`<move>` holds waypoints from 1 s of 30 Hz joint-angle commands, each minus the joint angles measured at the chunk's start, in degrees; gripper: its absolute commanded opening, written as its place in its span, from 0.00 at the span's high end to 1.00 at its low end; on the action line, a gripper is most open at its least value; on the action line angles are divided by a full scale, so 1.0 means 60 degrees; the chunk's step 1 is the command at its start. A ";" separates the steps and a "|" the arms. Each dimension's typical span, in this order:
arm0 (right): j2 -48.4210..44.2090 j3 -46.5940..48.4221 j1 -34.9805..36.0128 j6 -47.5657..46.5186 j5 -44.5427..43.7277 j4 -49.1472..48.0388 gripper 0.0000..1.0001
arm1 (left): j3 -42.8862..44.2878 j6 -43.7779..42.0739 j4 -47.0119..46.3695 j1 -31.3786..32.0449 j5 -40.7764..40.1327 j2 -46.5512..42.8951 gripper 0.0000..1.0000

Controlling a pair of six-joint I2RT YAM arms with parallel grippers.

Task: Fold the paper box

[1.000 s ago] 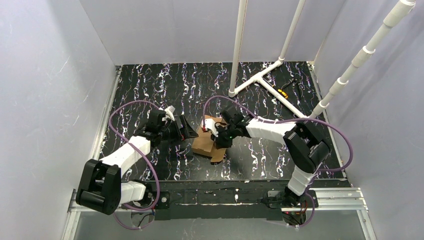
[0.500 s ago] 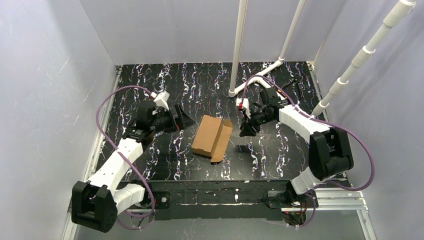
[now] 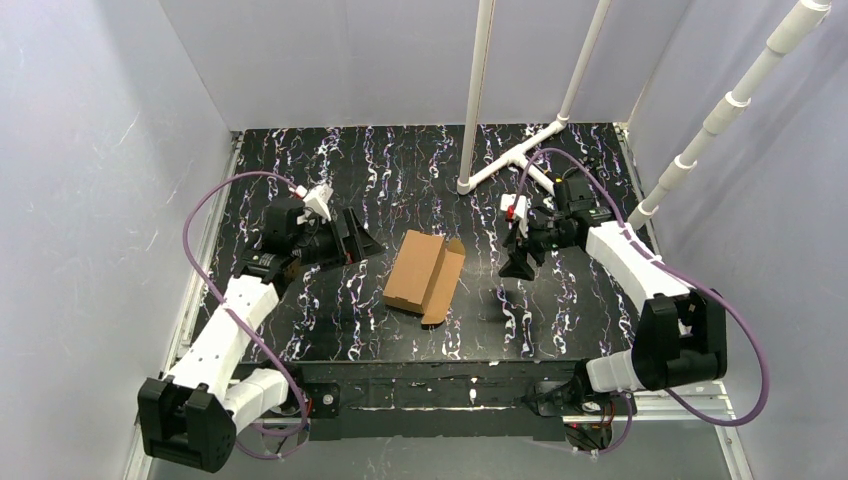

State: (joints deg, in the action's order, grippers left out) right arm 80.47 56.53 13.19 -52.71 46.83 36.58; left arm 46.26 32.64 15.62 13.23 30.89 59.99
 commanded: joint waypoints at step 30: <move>0.1951 -0.1154 0.0096 0.7534 -0.0393 -0.8807 0.11 | 0.1159 -0.3911 -0.0168 0.2963 -0.3448 0.1802 0.02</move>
State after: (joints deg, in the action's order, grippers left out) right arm 88.84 51.64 12.05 -19.31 48.29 2.90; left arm 50.39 15.40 16.47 29.89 14.35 66.28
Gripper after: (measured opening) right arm 0.892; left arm 0.982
